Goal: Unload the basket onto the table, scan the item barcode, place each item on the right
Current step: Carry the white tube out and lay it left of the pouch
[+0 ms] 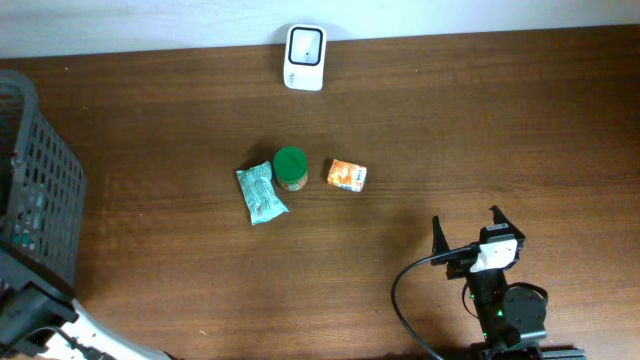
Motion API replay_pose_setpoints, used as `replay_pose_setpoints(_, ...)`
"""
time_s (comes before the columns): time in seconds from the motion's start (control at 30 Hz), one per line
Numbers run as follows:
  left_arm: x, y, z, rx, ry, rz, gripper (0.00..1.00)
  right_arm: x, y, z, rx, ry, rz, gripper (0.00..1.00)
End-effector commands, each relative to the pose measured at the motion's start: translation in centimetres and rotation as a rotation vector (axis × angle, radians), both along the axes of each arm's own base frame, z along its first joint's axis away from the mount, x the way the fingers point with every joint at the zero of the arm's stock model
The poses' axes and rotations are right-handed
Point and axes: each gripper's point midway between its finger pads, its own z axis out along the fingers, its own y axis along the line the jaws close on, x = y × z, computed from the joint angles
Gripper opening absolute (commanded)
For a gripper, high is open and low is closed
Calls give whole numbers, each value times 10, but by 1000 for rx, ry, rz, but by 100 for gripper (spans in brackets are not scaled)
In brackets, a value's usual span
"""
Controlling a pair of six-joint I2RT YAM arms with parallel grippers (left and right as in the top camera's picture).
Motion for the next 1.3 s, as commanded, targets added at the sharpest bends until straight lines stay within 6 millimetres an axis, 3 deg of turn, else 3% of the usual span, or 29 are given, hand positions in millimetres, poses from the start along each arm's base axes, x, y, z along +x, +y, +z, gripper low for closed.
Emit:
replay_pose_setpoints(0.0,22,-19,57,45,-127,-17,0,0,1,-3,7,5,5,98)
replay_pose_setpoints(0.23,15,-33,168,199,-314,45,0,0,1,-3,7,5,5,98)
replay_pose_setpoints(0.43,-17,-63,289,283,-696,197,0,0,1,-3,7,5,5,98)
replay_pose_setpoints(0.53,-35,-106,355,251,-987,272,0,0,1,-3,7,5,5,98)
replay_pose_setpoints(0.57,-36,-122,367,228,-1038,251,0,0,1,-3,7,5,5,98)
replay_pose_setpoints(0.67,-28,-206,398,63,-1131,23,0,0,1,-3,7,5,5,98)
replay_pose_setpoints(0.77,-17,-301,400,-219,-1154,-220,0,0,1,-3,7,5,5,98)
replay_pose_setpoints(0.83,-13,-338,389,-362,-1125,-272,0,0,1,-3,7,5,5,98)
replay_pose_setpoints(0.93,-6,-385,355,-511,-981,-344,0,0,1,-3,7,5,5,99)
replay_pose_setpoints(1.0,-1,-405,323,-561,-846,-351,0,0,1,-3,7,5,5,98)
replay_pose_setpoints(1.1,7,-409,271,-549,-664,-226,0,0,1,-3,7,5,5,99)
replay_pose_setpoints(1.2,27,-428,214,-578,-461,-198,0,0,1,-3,7,5,5,98)
replay_pose_setpoints(1.27,39,-438,186,-585,-375,-198,0,0,1,-3,7,5,5,98)
